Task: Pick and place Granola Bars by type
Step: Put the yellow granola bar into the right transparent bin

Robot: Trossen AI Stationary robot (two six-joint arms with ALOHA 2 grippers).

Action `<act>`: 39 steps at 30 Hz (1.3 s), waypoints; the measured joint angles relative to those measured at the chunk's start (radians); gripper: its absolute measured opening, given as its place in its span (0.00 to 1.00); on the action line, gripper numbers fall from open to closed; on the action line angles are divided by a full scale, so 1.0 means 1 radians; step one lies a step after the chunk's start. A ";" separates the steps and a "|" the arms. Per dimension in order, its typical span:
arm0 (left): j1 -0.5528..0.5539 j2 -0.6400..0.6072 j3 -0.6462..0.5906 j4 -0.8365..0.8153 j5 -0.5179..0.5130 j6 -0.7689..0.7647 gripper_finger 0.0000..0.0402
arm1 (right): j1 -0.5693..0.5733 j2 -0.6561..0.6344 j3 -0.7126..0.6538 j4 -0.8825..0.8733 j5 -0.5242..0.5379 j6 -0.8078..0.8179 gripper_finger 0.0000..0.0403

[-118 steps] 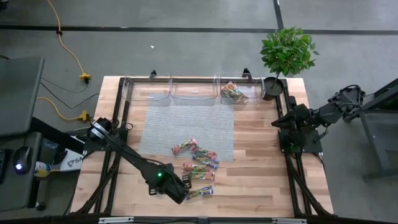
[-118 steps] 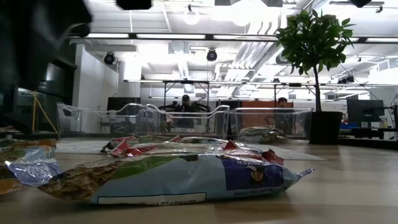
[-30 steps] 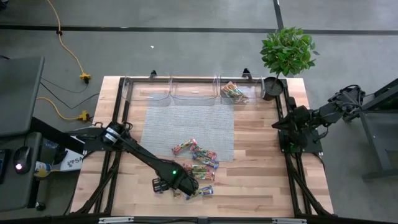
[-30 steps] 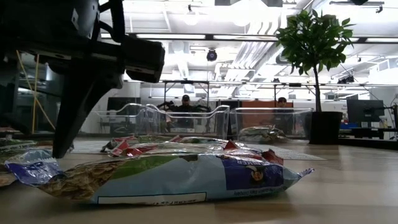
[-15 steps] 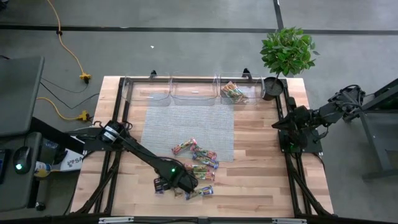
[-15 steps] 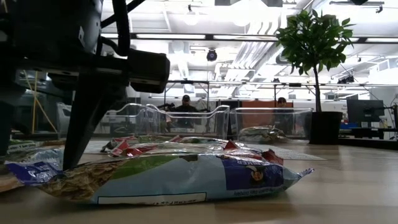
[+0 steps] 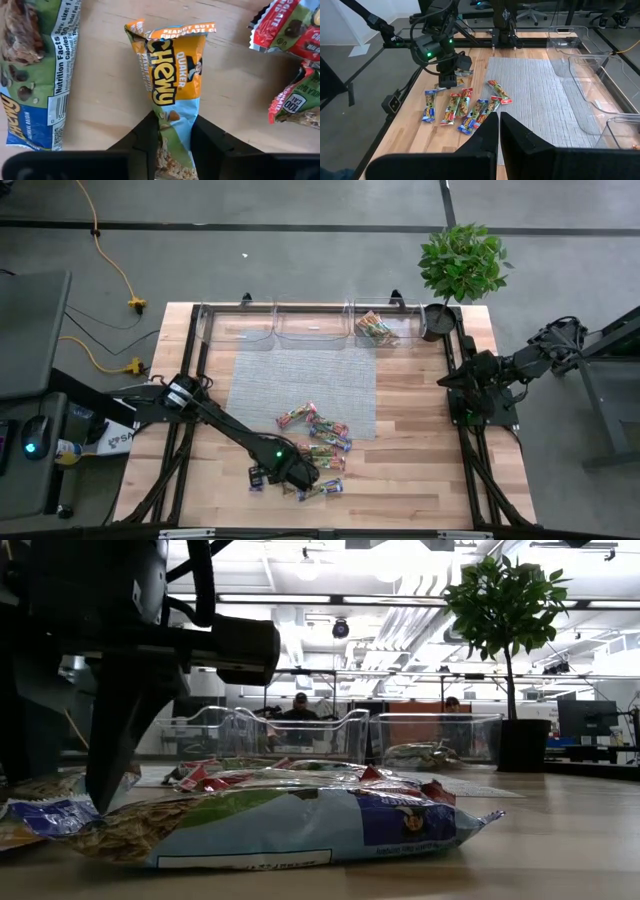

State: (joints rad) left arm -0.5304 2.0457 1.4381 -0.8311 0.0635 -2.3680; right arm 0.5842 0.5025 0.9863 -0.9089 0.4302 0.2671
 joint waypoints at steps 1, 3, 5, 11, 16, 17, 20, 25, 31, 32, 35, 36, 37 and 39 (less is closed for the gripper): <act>0.000 0.002 0.009 -0.014 -0.006 0.000 0.22 | 0.000 0.000 0.000 0.000 0.000 -0.002 0.00; 0.000 0.000 0.033 -0.062 -0.044 0.004 0.21 | 0.000 0.000 0.000 0.000 0.000 -0.004 0.00; 0.007 -0.009 0.066 -0.109 -0.091 0.004 0.21 | 0.000 0.000 0.000 0.000 0.000 -0.005 0.00; 0.065 -0.071 0.202 -0.250 -0.328 0.112 0.21 | 0.000 0.000 0.000 0.000 0.000 -0.010 0.00; 0.197 -0.078 0.411 -0.427 -0.464 0.391 0.21 | 0.000 0.000 0.000 0.000 0.000 -0.011 0.00; 0.231 -0.080 0.448 -0.436 -0.474 0.471 0.21 | 0.000 0.000 0.000 0.000 0.000 -0.011 0.00; 0.349 -0.080 0.529 -0.379 -0.475 0.723 0.21 | 0.000 0.000 0.000 0.000 0.000 -0.011 0.00; 0.551 -0.081 0.613 -0.239 -0.443 1.088 0.21 | 0.000 0.000 0.000 0.001 0.009 -0.006 0.00; 0.762 -0.070 0.622 0.028 -0.266 1.364 0.21 | 0.000 0.000 0.000 0.001 0.044 -0.006 0.00; 0.790 -0.064 0.623 0.066 -0.242 1.391 0.21 | 0.000 0.000 0.000 0.001 0.056 -0.006 0.00; 0.858 -0.032 0.622 0.132 -0.167 1.453 0.21 | 0.000 0.000 0.000 0.001 0.077 -0.006 0.00; 0.878 -0.018 0.622 0.162 -0.142 1.467 0.21 | 0.000 0.000 0.000 0.001 0.084 -0.002 0.00; 0.897 -0.007 0.621 0.170 -0.112 1.478 0.21 | 0.000 0.000 0.000 0.000 0.088 0.004 0.00; 0.925 0.024 0.620 0.228 -0.056 1.487 0.21 | -0.001 0.000 0.000 -0.002 0.099 0.018 0.00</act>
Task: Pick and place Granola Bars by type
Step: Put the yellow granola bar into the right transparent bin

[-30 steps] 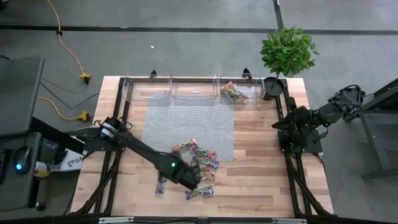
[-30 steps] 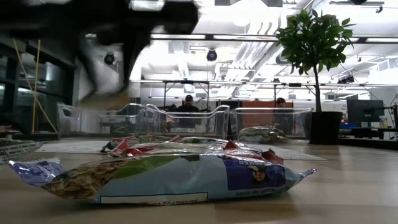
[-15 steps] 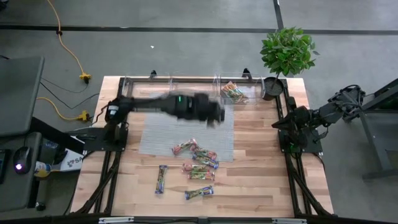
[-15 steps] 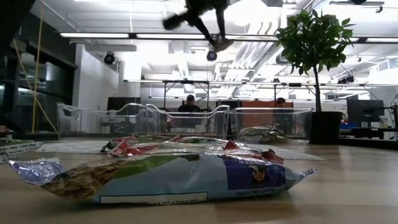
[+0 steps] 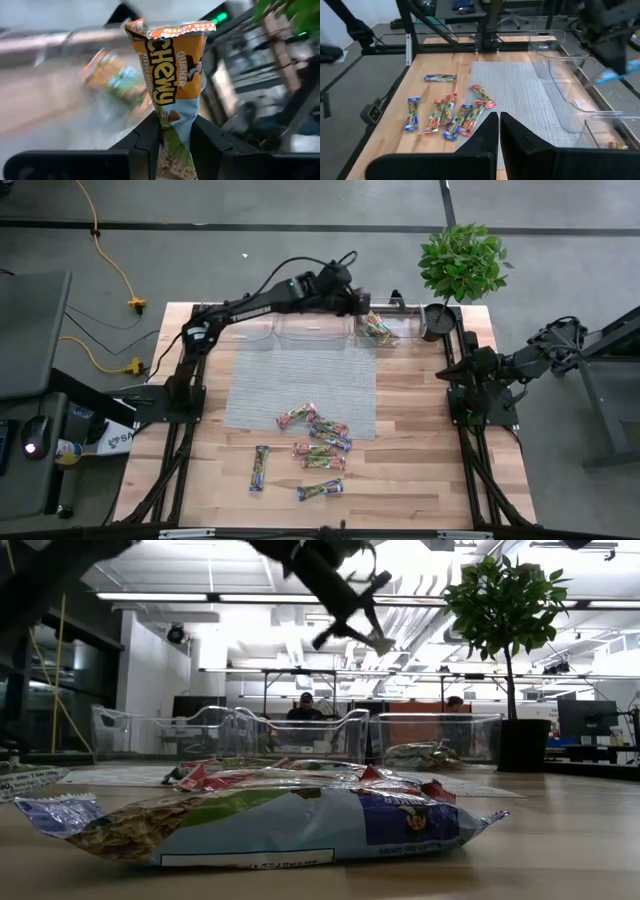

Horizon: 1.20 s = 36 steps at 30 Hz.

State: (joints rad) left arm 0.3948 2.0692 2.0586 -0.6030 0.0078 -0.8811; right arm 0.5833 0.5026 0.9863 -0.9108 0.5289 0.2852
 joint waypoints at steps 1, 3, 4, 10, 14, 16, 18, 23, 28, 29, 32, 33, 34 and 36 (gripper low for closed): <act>0.012 0.019 0.002 0.039 0.028 0.004 0.21 | -0.001 0.000 0.000 -0.004 0.006 0.004 0.00; 0.030 0.055 0.001 0.082 0.078 0.005 0.21 | -0.001 0.000 0.000 -0.005 0.022 0.015 0.00; 0.034 0.077 0.001 0.122 0.094 0.005 0.21 | -0.001 0.000 0.000 -0.005 0.030 0.020 0.00; 0.043 0.213 0.107 0.171 0.137 0.022 0.21 | -0.001 0.000 0.000 -0.005 0.067 0.036 0.00; 0.044 0.290 0.196 0.137 0.140 0.045 0.21 | -0.001 0.000 0.000 -0.005 0.075 0.055 0.00; 0.044 0.306 0.228 0.128 0.134 0.059 0.21 | -0.001 0.001 0.000 -0.005 0.074 0.057 0.00; 0.044 0.316 0.253 0.134 0.115 0.073 0.21 | -0.001 0.001 0.000 -0.005 0.074 0.057 0.00; 0.051 0.319 0.256 0.129 0.102 0.085 0.21 | -0.001 0.001 0.000 -0.005 0.074 0.056 0.00; 0.054 0.319 0.257 0.129 0.120 0.136 0.22 | -0.001 0.001 0.000 -0.007 0.068 0.053 0.00; 0.052 0.319 0.257 0.129 0.126 0.146 0.23 | -0.001 0.001 0.000 -0.007 0.067 0.052 0.00; 0.050 0.319 0.257 0.128 0.123 0.168 0.29 | -0.001 0.001 0.000 -0.008 0.066 0.051 0.00; 0.049 0.319 0.257 0.129 0.116 0.170 0.32 | -0.001 0.001 0.000 -0.008 0.066 0.051 0.00; 0.049 0.319 0.257 0.129 0.113 0.170 0.35 | -0.001 0.001 0.000 -0.009 0.066 0.050 0.00; 0.050 0.319 0.257 0.140 0.108 0.170 0.40 | -0.001 0.001 0.000 -0.009 0.065 0.050 0.00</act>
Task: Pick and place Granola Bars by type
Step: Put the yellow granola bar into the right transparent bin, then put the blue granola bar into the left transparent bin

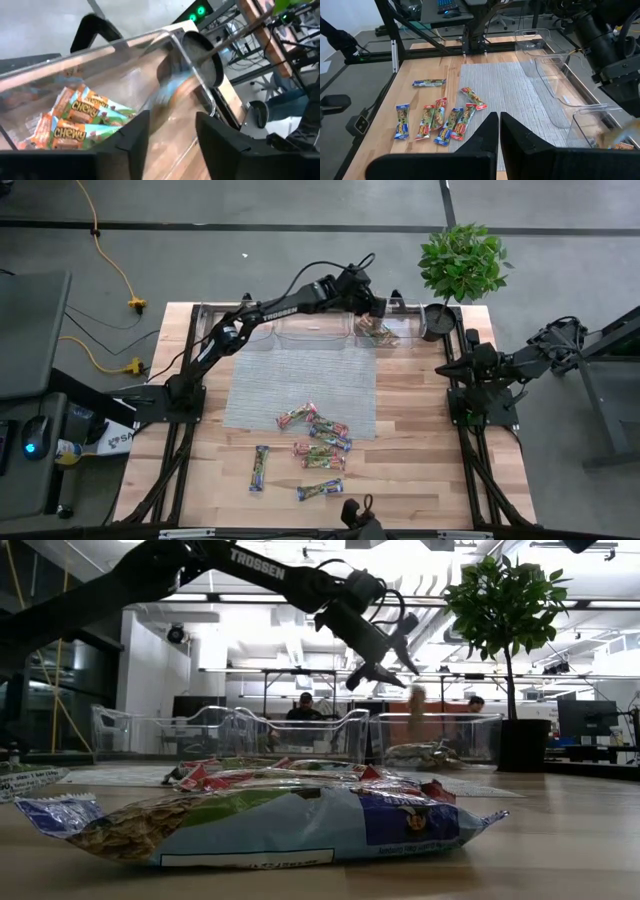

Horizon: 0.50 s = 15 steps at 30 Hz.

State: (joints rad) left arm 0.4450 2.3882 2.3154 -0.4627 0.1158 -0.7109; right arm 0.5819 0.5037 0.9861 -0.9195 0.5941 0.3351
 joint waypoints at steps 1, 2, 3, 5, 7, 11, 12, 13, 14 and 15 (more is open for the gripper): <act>0.001 0.000 0.000 0.002 -0.001 0.000 0.43 | 0.000 0.000 0.000 0.000 -0.001 0.000 0.00; 0.001 0.000 0.000 0.002 -0.002 0.000 0.46 | 0.000 0.000 0.000 0.000 -0.002 0.000 0.00; 0.001 0.000 0.000 0.005 -0.002 0.000 0.48 | 0.000 0.000 0.000 0.000 -0.003 0.000 0.00; 0.002 0.000 0.000 0.018 -0.001 0.000 0.52 | 0.000 0.000 0.000 0.000 -0.005 0.000 0.00; 0.001 0.000 0.000 0.047 0.021 0.000 0.55 | 0.000 0.000 0.000 -0.002 -0.006 0.000 0.00; 0.000 -0.034 0.000 0.042 0.068 0.000 0.55 | 0.000 0.000 0.000 -0.006 -0.008 0.003 0.00; 0.000 -0.055 0.006 0.001 0.068 0.001 0.55 | 0.000 0.000 0.000 -0.008 -0.008 0.003 0.00; 0.000 -0.077 0.022 -0.054 0.056 0.006 0.55 | 0.000 0.000 0.000 -0.008 -0.009 0.003 0.00; 0.000 -0.102 0.039 -0.113 0.031 0.018 0.55 | 0.000 0.000 0.000 -0.008 -0.012 0.003 0.00; 0.000 -0.133 0.042 -0.172 -0.002 0.037 0.55 | 0.000 0.000 0.000 -0.008 -0.015 0.003 0.00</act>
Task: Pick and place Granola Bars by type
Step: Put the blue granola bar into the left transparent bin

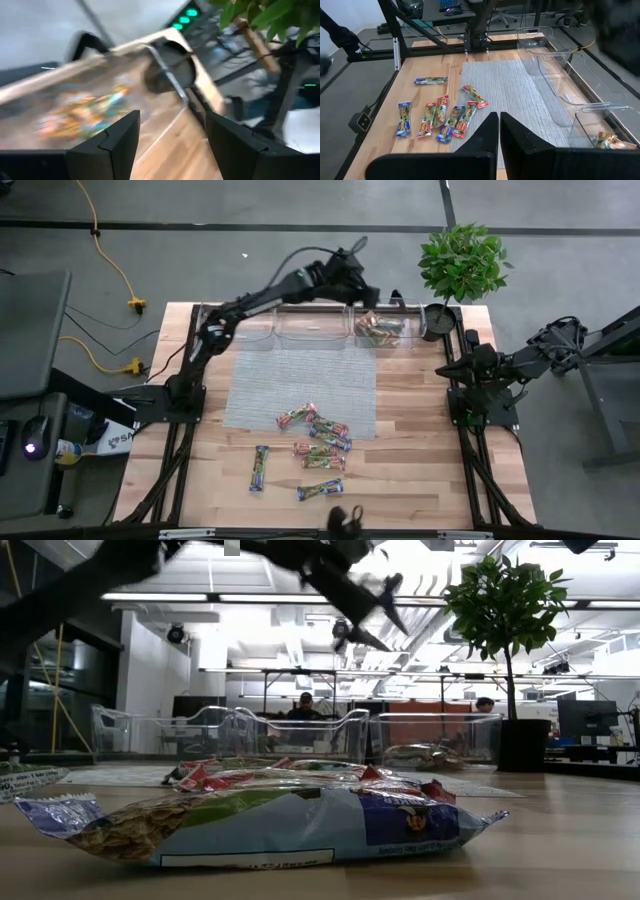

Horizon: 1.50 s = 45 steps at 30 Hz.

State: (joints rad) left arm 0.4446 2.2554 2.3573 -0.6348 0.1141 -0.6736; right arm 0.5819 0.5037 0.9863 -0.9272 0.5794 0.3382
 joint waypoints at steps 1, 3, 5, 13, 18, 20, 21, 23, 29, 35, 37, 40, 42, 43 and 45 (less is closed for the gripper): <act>-0.005 -0.034 -0.005 -0.047 -0.035 0.016 0.55 | 0.000 0.000 0.000 0.000 -0.001 -0.001 0.00; -0.020 -0.098 -0.008 -0.183 -0.133 0.024 0.55 | 0.000 0.000 0.000 0.000 -0.003 -0.002 0.00; -0.049 -0.158 -0.009 -0.336 -0.230 0.023 0.55 | 0.000 0.000 0.000 -0.001 -0.009 -0.002 0.00; -0.307 -0.291 -0.010 -0.928 -0.532 -0.264 0.55 | 0.000 0.000 0.000 -0.012 -0.018 -0.006 0.00; -0.522 -0.297 -0.048 -0.915 -0.547 -0.428 0.55 | 0.000 0.000 0.000 -0.016 -0.038 -0.006 0.00; -0.604 -0.288 -0.044 -0.938 -0.530 -0.493 0.55 | 0.000 0.000 0.000 -0.018 -0.044 -0.006 0.00; -0.644 -0.285 -0.054 -0.935 -0.519 -0.508 0.55 | 0.000 0.000 0.000 -0.018 -0.052 -0.006 0.00; -0.721 -0.280 -0.103 -0.897 -0.514 -0.542 0.55 | 0.000 0.000 0.000 -0.018 -0.066 -0.007 0.00; -0.893 -0.281 -0.255 -0.753 -0.421 -0.551 0.55 | 0.000 0.000 0.000 -0.018 -0.091 -0.025 0.00; -0.972 -0.269 -0.447 -0.488 -0.310 -0.457 0.55 | 0.000 0.000 0.000 -0.018 -0.098 -0.033 0.00; -0.973 -0.272 -0.507 -0.376 -0.269 -0.444 0.55 | 0.000 0.000 0.000 -0.018 -0.098 -0.033 0.00; -0.968 -0.269 -0.579 -0.260 -0.205 -0.424 0.55 | 0.000 0.000 0.000 -0.018 -0.097 -0.033 0.00; -0.964 -0.262 -0.609 -0.192 -0.192 -0.404 0.55 | 0.000 0.000 0.000 -0.018 -0.097 -0.033 0.00; -0.961 -0.257 -0.620 -0.176 -0.188 -0.391 0.55 | 0.000 0.000 0.000 -0.018 -0.097 -0.033 0.00; -0.961 -0.232 -0.628 -0.184 -0.167 -0.363 0.55 | 0.000 0.000 0.000 -0.018 -0.097 -0.033 0.00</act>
State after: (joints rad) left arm -0.5169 2.0234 1.7290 -0.8193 -0.0526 -1.0368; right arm 0.5823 0.5041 0.9863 -0.9455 0.4820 0.3054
